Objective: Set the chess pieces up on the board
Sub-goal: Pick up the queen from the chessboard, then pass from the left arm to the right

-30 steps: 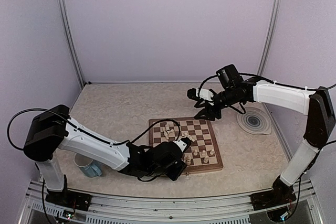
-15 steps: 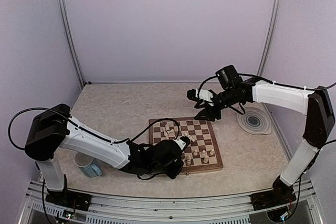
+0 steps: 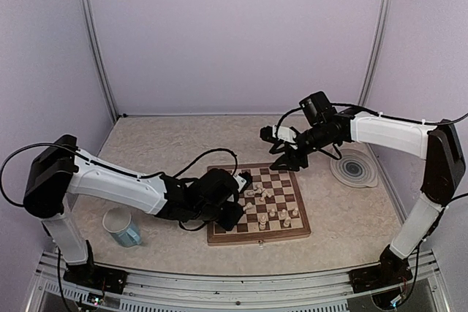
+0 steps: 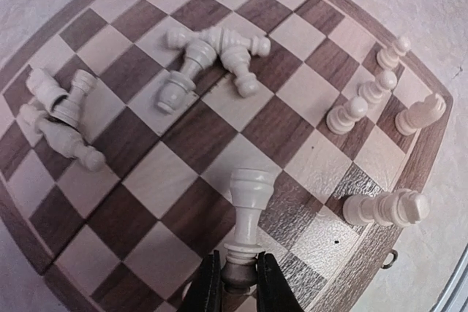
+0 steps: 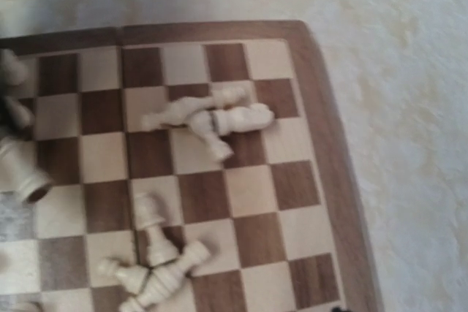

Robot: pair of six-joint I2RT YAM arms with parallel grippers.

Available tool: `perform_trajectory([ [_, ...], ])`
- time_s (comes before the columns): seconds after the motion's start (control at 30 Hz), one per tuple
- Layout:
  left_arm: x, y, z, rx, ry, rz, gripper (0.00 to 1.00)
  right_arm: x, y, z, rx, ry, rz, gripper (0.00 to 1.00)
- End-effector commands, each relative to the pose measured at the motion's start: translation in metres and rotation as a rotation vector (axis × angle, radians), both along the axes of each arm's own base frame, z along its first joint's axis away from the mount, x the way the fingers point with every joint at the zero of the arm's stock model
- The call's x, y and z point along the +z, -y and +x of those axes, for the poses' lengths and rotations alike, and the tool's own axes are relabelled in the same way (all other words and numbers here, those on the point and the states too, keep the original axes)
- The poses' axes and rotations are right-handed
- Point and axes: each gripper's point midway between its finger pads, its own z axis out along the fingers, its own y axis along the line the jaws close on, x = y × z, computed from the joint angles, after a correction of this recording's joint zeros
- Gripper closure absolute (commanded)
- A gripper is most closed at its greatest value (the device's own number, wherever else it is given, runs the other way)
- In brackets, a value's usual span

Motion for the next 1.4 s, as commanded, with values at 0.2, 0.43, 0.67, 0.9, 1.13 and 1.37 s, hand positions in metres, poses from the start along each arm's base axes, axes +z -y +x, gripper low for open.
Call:
perform_trajectory([
  [0.2,0.109,-0.011,0.022,-0.104,-0.136,-0.271,0.90,0.038,-0.017,-0.063,0.294,0.078,0.012,0.39],
  [0.43,0.129,0.006,0.009,-0.198,-0.265,-0.360,0.90,0.029,-0.039,-0.067,0.296,0.208,-0.121,0.39],
  [0.67,0.130,0.011,0.007,-0.211,-0.294,-0.383,0.90,0.018,-0.053,-0.082,0.347,0.257,-0.200,0.51],
  [0.9,0.131,0.010,0.008,-0.205,-0.300,-0.400,0.90,0.015,-0.056,-0.090,0.343,0.288,-0.227,0.61],
  [1.13,0.131,0.006,0.017,-0.159,-0.277,-0.400,0.76,0.011,-0.062,-0.089,0.297,0.289,-0.231,0.88],
  [1.37,0.186,-0.029,0.030,-0.057,0.033,-0.576,0.56,0.061,-0.065,-0.086,0.236,0.039,0.110,0.99],
])
